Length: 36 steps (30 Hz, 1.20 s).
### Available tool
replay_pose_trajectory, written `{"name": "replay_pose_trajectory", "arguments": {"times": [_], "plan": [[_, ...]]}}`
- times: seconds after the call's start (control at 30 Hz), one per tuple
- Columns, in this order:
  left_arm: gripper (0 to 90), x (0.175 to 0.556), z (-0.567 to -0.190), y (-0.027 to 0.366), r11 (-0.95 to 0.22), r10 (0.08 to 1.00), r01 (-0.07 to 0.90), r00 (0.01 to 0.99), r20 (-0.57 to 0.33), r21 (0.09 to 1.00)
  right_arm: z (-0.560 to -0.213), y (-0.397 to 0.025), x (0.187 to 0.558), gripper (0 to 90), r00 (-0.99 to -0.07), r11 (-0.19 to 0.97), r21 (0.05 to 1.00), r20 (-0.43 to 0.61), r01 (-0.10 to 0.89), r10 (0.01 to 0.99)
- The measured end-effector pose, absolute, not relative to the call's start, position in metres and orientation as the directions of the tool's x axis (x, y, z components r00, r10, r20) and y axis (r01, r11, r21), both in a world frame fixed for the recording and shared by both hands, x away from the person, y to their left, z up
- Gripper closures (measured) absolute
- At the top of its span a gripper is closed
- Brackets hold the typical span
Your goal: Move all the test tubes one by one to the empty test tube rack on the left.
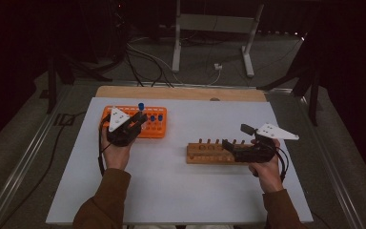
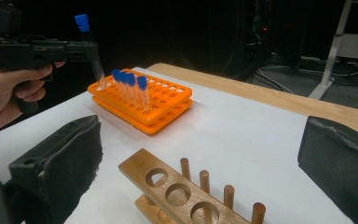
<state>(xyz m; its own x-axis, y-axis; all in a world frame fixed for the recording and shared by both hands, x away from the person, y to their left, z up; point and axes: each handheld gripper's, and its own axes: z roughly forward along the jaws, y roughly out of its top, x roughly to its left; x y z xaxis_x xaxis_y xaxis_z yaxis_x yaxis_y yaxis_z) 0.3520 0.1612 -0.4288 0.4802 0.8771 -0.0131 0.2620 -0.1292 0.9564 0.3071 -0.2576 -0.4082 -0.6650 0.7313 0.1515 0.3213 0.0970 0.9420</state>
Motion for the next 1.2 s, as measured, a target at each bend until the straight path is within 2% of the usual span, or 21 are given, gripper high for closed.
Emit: {"name": "replay_pose_trajectory", "arguments": {"times": [0.6, 1.2], "plan": [[78.2, 0.368, -0.441, 0.185, -0.099, 0.935, 0.312, 0.353, -0.018, 0.945, -0.409, -0.257, 0.307, 0.0, -0.665, 0.091, 0.942, 0.156, 0.322, 0.730], [78.2, 0.383, -0.461, 0.184, -0.091, 0.956, 0.361, 0.294, -0.021, 0.928, -0.409, -0.257, 0.307, 0.0, -0.671, 0.090, 0.944, 0.157, 0.318, 0.725]]}}
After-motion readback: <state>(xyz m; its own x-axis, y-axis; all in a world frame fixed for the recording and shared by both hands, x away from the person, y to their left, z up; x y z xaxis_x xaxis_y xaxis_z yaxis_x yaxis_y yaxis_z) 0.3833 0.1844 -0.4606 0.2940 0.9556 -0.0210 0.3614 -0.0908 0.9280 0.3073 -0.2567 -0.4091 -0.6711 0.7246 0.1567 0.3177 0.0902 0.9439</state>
